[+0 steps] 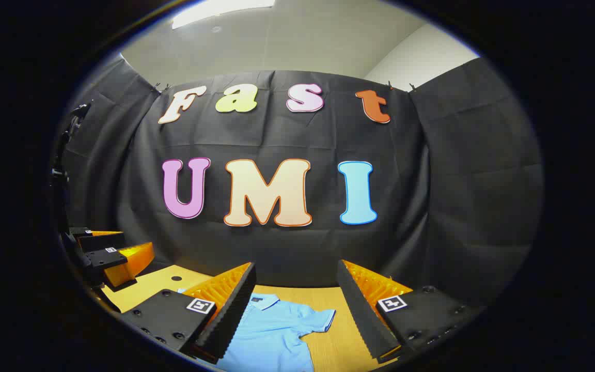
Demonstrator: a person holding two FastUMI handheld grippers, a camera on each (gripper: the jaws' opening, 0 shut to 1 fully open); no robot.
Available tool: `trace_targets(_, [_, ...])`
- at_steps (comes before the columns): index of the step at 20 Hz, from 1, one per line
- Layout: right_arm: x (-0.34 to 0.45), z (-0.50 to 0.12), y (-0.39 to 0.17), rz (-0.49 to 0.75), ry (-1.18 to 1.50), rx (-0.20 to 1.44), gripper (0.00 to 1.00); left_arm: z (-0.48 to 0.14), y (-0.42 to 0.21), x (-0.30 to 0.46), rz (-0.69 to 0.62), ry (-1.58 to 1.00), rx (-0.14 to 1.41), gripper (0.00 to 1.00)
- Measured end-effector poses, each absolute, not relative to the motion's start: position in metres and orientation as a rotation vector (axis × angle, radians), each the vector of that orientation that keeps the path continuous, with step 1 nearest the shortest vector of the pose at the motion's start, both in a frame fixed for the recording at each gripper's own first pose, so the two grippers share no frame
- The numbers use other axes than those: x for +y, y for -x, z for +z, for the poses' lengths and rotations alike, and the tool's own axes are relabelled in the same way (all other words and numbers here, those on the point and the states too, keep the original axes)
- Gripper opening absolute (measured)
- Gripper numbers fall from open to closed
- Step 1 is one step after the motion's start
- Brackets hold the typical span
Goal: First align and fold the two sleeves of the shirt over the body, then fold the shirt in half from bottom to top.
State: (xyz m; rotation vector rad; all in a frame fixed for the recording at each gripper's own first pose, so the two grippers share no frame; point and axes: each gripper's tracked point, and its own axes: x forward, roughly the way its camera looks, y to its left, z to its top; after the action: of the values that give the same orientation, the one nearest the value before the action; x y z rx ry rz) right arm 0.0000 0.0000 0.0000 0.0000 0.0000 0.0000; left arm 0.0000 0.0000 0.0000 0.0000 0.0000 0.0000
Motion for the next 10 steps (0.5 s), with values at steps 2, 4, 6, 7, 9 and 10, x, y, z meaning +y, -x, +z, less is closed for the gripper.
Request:
trace_targets(2, [-0.0001,-0.0016,-0.0006,-0.003,-0.006,0.002,0.98,0.0001,0.001,0.0028,0.004,-0.002,0.0,0.97])
trace_targets(4, [0.0005,-0.0024,-0.0024,-0.005,-0.006,0.003,0.98,-0.0014,0.0011,0.0033,0.004,-0.004,0.002,0.97])
trace_targets(6, [0.0017,-0.0041,-0.0029,-0.004,-0.004,0.007,0.98,-0.0035,0.0019,0.0054,0.008,-0.011,0.008,0.97])
trace_targets(7, [0.0019,-0.0054,-0.003,-0.005,-0.004,0.008,0.98,-0.0026,0.0015,0.0059,0.007,-0.012,0.007,0.97])
trace_targets(9, [0.0018,-0.0065,-0.0049,-0.006,-0.003,0.011,0.98,-0.0034,0.0009,0.0043,0.004,-0.009,0.004,0.96])
trace_targets(10, [0.0017,-0.007,-0.0055,-0.006,0.0,0.012,1.0,-0.0036,0.0004,0.0046,0.003,-0.008,0.003,0.97])
